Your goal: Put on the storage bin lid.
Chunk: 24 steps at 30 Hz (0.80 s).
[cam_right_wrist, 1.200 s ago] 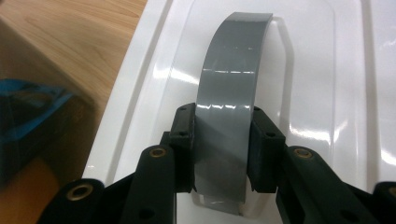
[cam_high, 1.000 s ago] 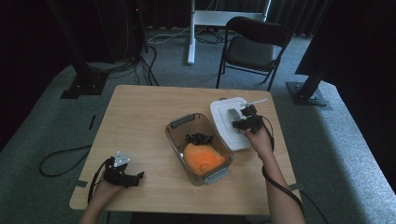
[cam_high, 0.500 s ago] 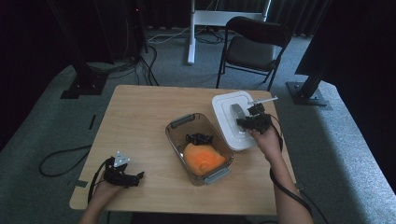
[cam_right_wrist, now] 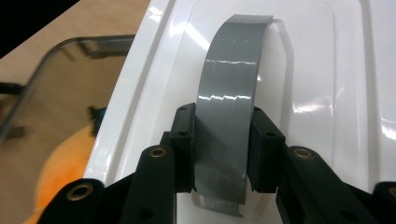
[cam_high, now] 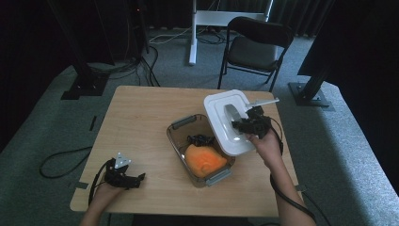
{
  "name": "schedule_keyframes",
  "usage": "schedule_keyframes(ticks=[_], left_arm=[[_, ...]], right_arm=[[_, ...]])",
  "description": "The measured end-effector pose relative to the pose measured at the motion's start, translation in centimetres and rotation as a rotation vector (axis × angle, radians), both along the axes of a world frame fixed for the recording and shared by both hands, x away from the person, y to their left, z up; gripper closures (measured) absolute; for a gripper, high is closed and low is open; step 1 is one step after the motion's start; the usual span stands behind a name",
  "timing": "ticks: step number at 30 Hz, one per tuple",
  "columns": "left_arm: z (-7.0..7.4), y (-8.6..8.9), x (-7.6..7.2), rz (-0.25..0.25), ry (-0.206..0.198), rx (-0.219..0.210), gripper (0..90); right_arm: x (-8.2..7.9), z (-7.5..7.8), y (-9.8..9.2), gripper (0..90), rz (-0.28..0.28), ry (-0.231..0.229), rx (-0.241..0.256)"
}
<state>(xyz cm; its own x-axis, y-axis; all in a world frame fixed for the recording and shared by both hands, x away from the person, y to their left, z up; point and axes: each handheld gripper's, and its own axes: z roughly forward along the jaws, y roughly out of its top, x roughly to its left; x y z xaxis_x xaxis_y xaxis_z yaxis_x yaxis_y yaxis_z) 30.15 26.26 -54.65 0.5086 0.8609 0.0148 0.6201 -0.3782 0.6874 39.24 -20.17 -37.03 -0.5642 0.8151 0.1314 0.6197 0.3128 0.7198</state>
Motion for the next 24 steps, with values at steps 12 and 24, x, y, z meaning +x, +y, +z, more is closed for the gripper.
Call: schedule_keyframes(ticks=[12, 24], left_arm=[[0.0, 0.0, 0.0, 0.000, 0.000, 0.000, 1.6], [0.0, 0.0, 0.0, 0.000, 0.001, -0.001, 1.6]], right_arm=[[-2.3, -1.3, 6.1, 67.4, 0.158, 0.048, 0.000], [-3.5, -2.3, 9.1, 67.6, 0.233, 0.081, 0.003]])
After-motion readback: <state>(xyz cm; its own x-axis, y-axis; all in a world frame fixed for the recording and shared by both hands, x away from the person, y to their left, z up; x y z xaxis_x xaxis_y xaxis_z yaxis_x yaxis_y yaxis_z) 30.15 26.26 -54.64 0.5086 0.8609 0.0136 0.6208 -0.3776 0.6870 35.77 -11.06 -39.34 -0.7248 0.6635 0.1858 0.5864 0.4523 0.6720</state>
